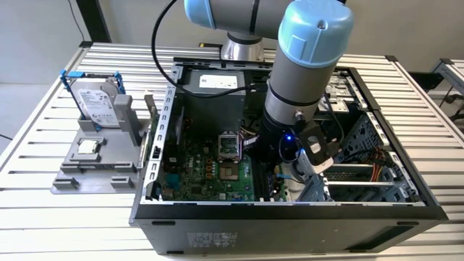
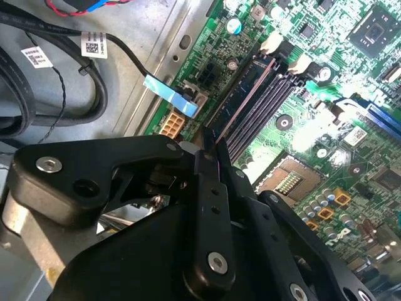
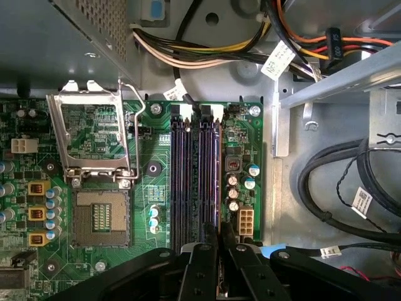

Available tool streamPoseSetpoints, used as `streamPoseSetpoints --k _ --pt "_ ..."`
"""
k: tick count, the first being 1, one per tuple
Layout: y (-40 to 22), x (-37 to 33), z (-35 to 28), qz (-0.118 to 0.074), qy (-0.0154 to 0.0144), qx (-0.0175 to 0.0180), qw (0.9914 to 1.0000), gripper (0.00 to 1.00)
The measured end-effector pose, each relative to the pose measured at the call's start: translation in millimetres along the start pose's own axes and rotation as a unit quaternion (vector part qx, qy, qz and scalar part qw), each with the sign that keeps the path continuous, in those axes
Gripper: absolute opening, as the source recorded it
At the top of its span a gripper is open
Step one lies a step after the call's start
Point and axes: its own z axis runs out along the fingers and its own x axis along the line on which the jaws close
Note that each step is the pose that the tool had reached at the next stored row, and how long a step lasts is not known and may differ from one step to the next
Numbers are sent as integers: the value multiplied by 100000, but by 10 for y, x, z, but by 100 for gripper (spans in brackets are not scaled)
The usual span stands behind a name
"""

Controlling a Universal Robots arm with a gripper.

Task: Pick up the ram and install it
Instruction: 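Insert the ram into the slot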

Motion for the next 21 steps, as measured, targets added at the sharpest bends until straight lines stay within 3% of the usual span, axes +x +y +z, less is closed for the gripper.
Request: streamPoseSetpoints --k 13,19,21 --pt "21 1 7 703 -13 311 99997 0" --pt "39 2 14 674 -38 1155 99991 0" --pt "44 2 13 667 -43 1237 99990 0"
